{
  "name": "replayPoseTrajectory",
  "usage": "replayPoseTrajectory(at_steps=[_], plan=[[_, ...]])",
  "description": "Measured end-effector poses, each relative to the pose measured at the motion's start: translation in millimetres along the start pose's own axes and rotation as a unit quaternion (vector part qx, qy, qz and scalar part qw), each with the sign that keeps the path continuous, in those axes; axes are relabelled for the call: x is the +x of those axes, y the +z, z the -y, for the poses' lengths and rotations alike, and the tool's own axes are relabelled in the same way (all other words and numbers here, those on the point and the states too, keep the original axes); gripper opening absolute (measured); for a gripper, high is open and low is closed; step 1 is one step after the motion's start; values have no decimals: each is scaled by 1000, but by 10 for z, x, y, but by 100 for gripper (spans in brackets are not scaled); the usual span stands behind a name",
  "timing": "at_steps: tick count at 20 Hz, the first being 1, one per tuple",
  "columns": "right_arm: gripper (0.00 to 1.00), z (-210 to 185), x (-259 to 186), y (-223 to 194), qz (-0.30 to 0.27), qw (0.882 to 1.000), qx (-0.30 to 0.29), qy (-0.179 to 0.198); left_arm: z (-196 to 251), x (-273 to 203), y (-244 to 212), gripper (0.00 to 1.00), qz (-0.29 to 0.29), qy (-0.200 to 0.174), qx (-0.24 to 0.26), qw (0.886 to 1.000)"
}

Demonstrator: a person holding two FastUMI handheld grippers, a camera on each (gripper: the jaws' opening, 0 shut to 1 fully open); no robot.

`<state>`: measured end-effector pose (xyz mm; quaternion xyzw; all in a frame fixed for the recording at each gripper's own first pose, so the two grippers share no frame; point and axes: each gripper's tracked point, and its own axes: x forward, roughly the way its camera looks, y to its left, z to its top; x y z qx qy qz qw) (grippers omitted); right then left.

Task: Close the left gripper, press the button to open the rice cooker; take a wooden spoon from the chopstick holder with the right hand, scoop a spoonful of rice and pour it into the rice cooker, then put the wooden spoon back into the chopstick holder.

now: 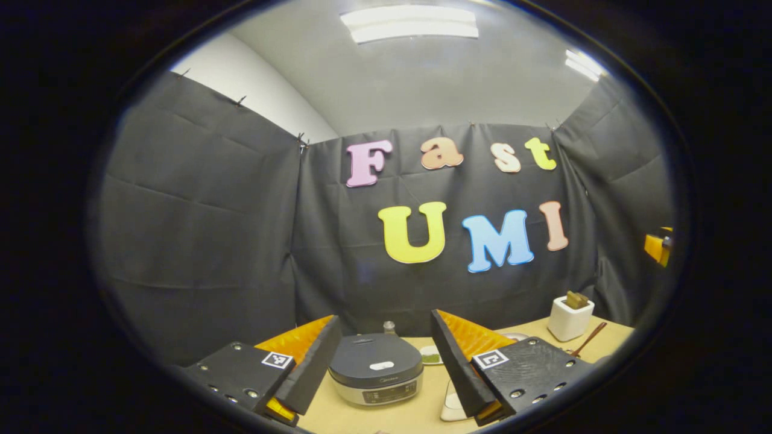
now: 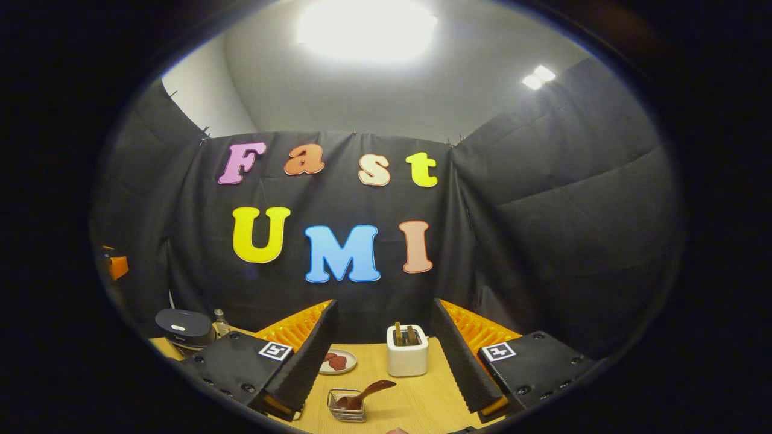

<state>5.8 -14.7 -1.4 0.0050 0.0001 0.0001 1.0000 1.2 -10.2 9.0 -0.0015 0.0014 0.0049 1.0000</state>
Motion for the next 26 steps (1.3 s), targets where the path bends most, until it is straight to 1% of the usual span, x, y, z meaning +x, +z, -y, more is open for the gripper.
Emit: replayPoseTrajectory(at_steps=[6, 15, 17, 19, 20, 21, 22, 23, 25, 26], plan=[[98, 49, 27, -21, -2, 1000, 3, 1, 34, 23, 17, 89, -1, 0, 2, 1000], [98, 168, 98, -93, -6, 1000, 1, 10, 118, 32, 17, 89, -5, 13, 1, 1000], [98, 209, 107, -103, -7, 1000, 2, 14, 147, 30, 13, 80, -8, 19, 5, 1000], [98, 254, 121, -138, -10, 1000, 3, 19, 179, 28, 13, 80, -8, 26, 9, 1000], [98, 273, 122, -157, -12, 1000, 4, 23, 138, 18, 43, 67, -4, 41, 10, 999], [98, 290, 122, -170, -13, 1000, 5, 27, 172, 1, 65, 54, -4, 40, 8, 999], [98, 303, 121, -192, -14, 999, 7, 31, 205, 1, 55, 53, -5, 41, 6, 999], [96, 315, 118, -215, -16, 999, 8, 36, 228, -4, 57, 52, -5, 42, 7, 999], [98, 342, 101, -233, -17, 999, 11, 43, 256, -19, 83, 51, 0, 43, 8, 999], [98, 357, 94, -237, -15, 999, 10, 45, 210, -31, 88, 50, 3, 49, 7, 999]])
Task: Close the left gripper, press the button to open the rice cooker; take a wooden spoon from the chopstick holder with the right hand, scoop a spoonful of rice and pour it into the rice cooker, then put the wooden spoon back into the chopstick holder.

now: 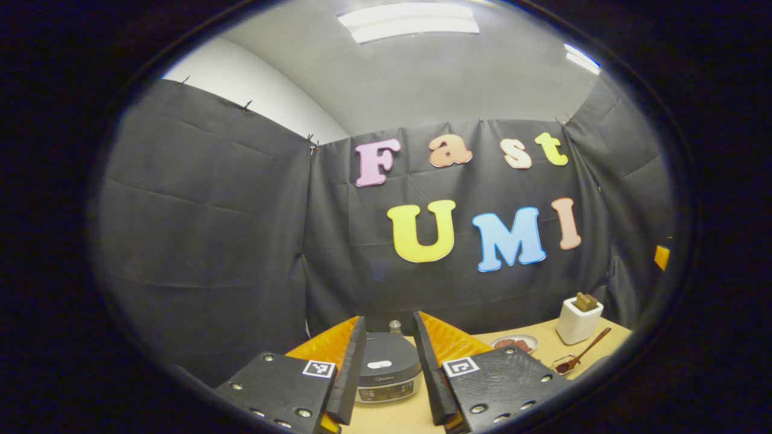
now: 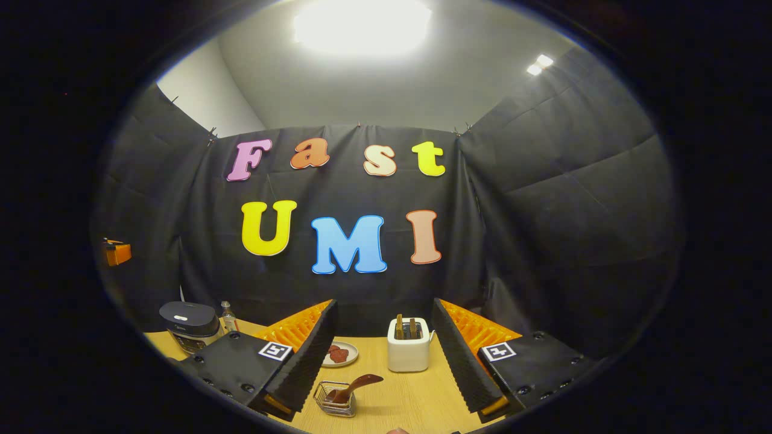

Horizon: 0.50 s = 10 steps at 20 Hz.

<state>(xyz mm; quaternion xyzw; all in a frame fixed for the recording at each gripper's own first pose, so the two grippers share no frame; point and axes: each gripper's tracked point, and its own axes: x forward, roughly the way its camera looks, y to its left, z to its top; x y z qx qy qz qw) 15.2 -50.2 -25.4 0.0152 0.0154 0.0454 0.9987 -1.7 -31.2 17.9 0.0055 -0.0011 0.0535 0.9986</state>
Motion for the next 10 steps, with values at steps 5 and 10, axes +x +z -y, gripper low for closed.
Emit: replayPoseTrajectory(at_steps=[5, 10], plan=[[98, 14, 16, -69, -6, 1000, 4, -1, -63, 82, -16, 23, -5, 1, -10, 1000], [98, -17, 62, -83, -7, 1000, -4, -24, -213, 448, -205, 4, -6, -8, -24, 1000]])
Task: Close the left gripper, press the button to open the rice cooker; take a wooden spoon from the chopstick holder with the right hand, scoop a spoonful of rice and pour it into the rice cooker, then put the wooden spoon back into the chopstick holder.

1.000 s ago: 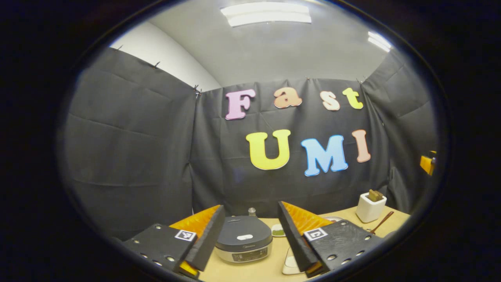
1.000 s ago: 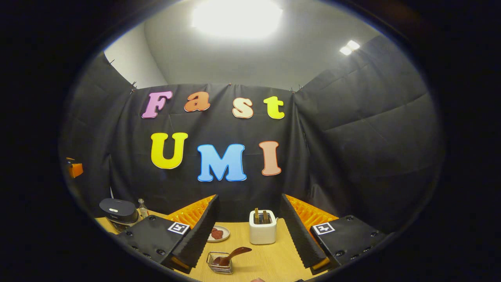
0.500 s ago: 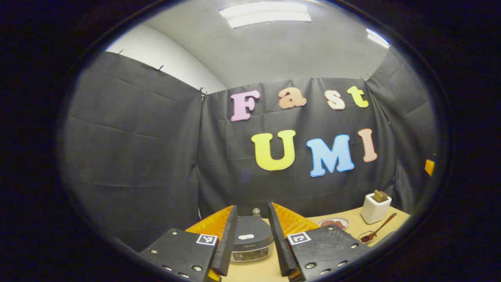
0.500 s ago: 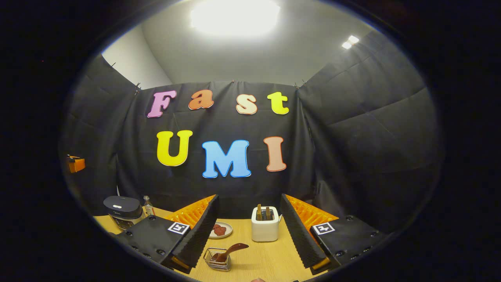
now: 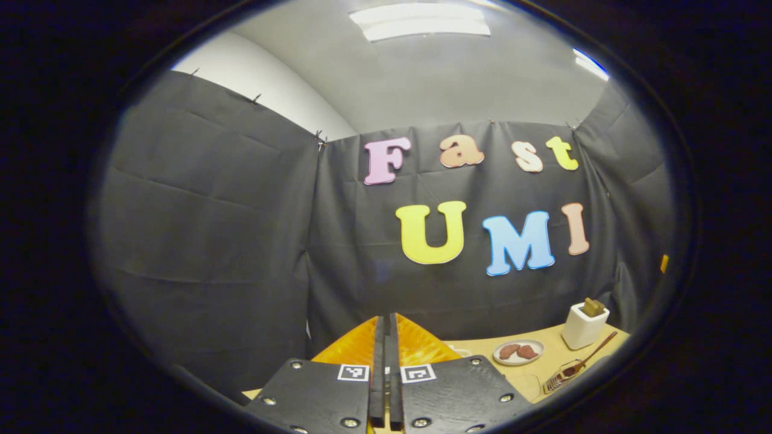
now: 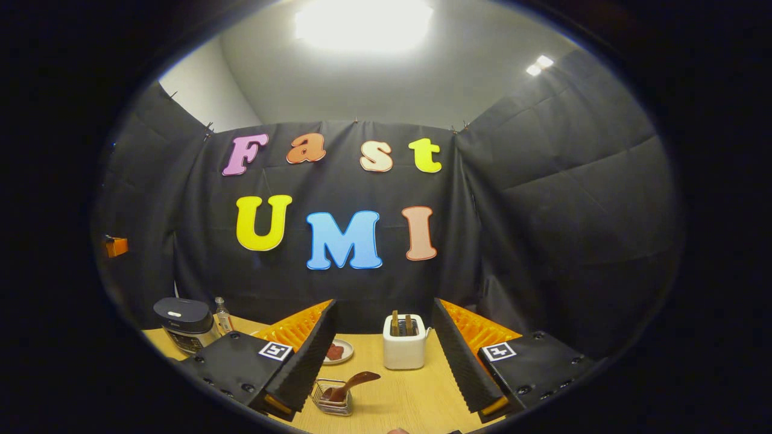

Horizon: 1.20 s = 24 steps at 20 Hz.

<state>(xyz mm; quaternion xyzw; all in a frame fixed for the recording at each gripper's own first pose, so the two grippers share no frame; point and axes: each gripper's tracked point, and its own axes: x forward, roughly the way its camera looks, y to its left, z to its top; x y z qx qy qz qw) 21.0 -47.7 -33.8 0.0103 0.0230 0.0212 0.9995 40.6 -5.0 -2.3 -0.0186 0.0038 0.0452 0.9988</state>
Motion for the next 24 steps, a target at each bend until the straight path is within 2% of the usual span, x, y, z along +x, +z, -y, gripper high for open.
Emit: replayPoseTrajectory(at_steps=[7, 13, 24], plan=[[98, -226, 138, 1, 0, 1000, -7, -26, -112, 691, -381, 4, -31, -34, -16, 999], [96, -347, 230, -32, -3, 999, -14, -50, -78, 1100, -959, 5, -76, -67, -24, 995], [98, -503, 348, -91, -16, 997, -34, -74, 21, 1481, -2052, 5, -167, -96, -33, 981]])
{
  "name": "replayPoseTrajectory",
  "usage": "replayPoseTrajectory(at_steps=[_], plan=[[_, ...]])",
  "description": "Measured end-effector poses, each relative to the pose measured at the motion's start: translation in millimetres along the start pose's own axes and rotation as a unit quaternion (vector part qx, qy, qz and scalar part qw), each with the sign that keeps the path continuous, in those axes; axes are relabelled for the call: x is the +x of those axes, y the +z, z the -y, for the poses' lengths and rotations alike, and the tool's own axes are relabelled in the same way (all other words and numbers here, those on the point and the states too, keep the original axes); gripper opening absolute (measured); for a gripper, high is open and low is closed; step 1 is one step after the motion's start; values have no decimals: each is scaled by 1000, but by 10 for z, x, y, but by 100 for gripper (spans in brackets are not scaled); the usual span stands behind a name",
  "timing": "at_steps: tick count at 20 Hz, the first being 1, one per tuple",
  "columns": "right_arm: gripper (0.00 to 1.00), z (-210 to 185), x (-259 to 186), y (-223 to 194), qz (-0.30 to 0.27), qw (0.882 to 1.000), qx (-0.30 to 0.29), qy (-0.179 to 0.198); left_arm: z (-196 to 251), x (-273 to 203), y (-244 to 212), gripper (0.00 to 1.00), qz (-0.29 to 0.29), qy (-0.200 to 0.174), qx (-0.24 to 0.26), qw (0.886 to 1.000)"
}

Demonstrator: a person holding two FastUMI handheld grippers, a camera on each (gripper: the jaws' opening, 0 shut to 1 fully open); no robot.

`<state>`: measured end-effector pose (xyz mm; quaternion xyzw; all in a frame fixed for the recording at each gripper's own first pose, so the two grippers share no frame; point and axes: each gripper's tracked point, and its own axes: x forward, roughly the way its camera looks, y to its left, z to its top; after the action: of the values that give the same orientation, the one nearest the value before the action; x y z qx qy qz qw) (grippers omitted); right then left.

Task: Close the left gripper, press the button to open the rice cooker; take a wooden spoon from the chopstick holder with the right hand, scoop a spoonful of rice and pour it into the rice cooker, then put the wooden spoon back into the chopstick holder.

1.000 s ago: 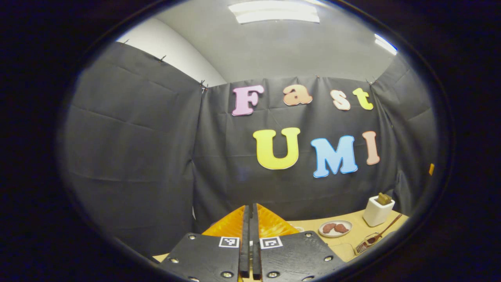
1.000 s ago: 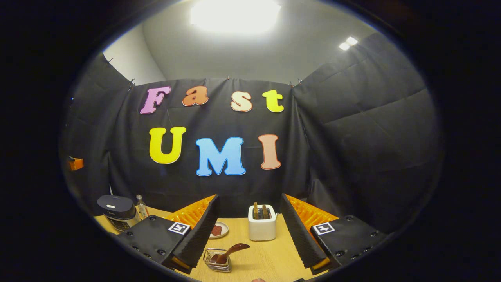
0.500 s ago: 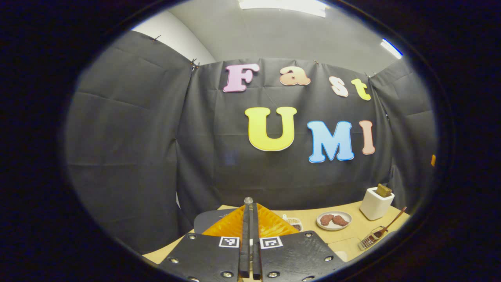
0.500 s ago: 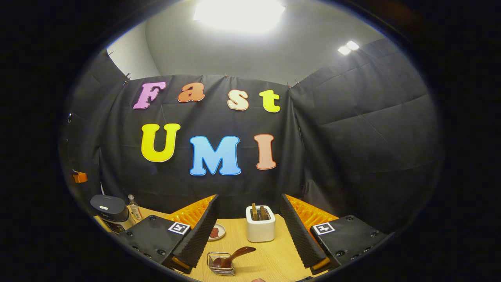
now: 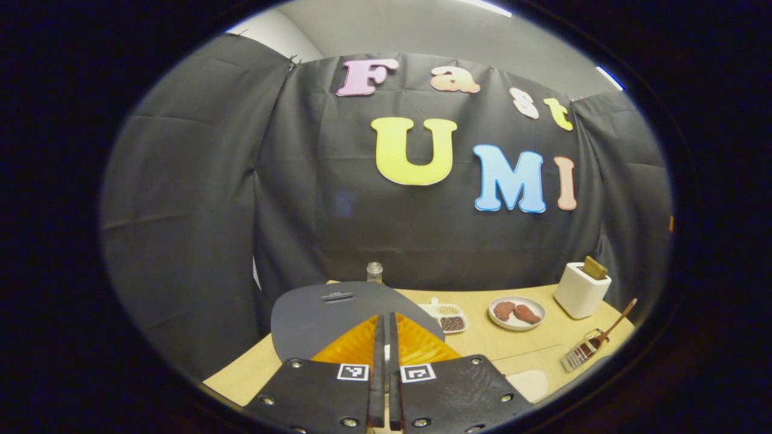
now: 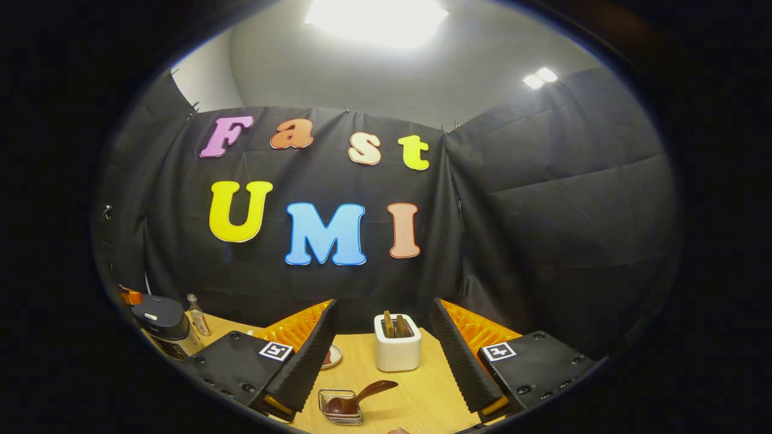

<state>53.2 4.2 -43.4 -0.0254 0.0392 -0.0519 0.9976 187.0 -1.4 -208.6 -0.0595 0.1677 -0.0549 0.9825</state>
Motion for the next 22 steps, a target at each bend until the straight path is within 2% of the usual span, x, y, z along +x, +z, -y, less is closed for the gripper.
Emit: replayPoseTrajectory(at_steps=[9, 16, 18, 19, 22], plan=[[96, -138, 26, -24, -8, 1000, -17, 7, -35, 203, -470, 3, -43, 5, -15, 999], [98, -184, 36, -35, -11, 1000, -19, 15, -20, 186, -722, 6, -75, 4, -26, 997], [98, -213, 34, -30, -9, 1000, -12, 20, -10, 201, -677, 0, -70, 7, -19, 997], [98, -220, 24, -9, -7, 1000, -10, 21, -7, 211, -605, 2, -52, 8, -14, 999], [97, -213, 17, 35, 2, 1000, -13, 25, -15, 184, -562, 2, -51, 11, -16, 998]])
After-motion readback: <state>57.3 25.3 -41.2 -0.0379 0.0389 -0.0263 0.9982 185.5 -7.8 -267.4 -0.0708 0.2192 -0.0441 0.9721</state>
